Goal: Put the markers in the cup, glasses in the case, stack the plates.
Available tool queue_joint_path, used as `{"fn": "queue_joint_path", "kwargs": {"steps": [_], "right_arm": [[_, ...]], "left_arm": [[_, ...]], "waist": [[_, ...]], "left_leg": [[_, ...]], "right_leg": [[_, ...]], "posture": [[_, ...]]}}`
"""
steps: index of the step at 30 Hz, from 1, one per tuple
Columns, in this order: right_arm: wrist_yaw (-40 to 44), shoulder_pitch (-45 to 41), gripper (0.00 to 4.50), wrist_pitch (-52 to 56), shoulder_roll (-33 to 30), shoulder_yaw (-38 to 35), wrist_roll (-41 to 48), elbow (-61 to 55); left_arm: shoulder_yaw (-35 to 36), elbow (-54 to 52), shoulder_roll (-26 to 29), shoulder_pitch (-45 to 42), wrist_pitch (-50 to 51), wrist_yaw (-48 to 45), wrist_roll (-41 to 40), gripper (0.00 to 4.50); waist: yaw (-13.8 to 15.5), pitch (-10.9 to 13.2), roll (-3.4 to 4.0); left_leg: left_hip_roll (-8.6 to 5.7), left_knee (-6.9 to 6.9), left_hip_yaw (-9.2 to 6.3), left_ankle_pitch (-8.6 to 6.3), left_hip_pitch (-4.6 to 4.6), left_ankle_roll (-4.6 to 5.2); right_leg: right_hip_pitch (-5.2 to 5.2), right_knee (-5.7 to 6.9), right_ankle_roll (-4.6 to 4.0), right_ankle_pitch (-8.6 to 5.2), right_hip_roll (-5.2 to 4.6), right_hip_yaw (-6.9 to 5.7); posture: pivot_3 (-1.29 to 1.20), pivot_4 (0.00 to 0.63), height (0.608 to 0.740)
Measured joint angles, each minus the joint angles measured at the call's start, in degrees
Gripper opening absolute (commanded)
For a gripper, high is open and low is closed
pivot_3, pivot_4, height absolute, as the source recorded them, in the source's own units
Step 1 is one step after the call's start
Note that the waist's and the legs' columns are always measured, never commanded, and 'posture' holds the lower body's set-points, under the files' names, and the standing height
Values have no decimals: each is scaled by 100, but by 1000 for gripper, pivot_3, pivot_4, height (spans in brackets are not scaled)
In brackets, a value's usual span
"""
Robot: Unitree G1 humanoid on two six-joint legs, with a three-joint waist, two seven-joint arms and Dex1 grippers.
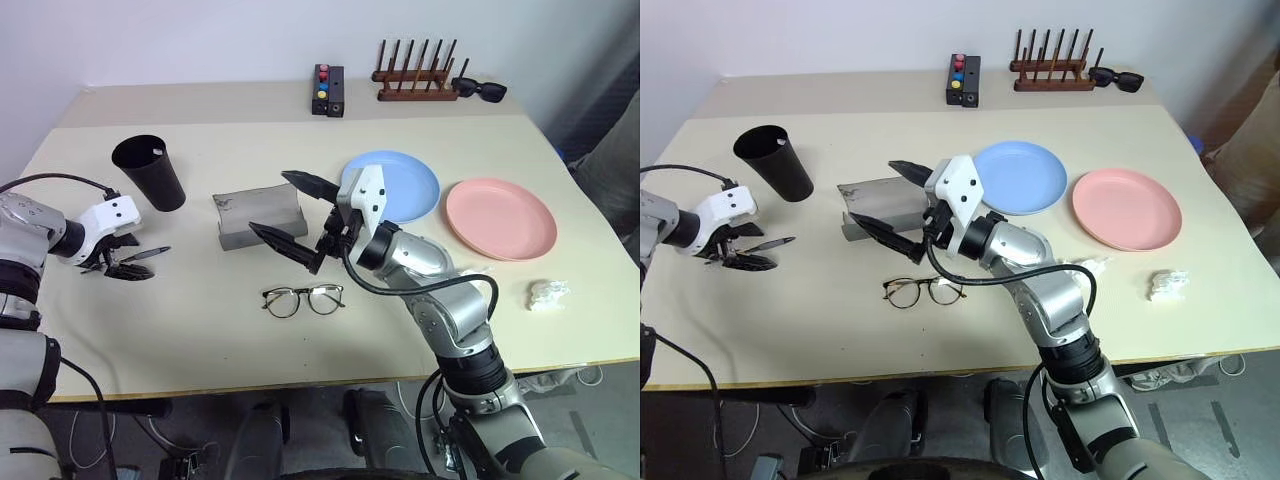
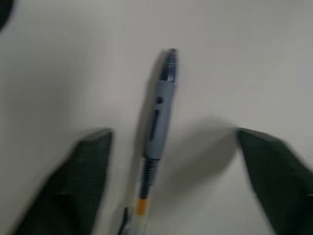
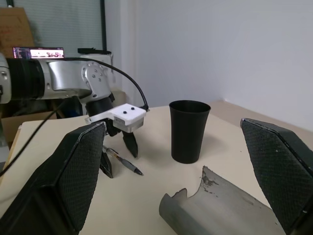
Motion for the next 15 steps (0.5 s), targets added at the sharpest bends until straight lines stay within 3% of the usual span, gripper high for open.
{"fn": "queue_joint_path", "kwargs": {"steps": [5,15], "right_arm": [[4,0,4500,46,-12,-1,16,-1],[491,-2,4500,382,-346,-2,403,-143]], "left_arm": [[34,178,-75,-50,-167,-11,44,78],[510,-102,-66,277,-156,-61,-154,27]], "waist": [[4,-2,3],[8,-2,3]], "left_leg": [[2,2,-4,1,7,1],[1,3,-2,1,3,1]], "right_leg": [[3,7,-1,0,4,0],[4,4,0,0,-4,-1]], "posture": [[0,150,735],[0,150,735]]}}
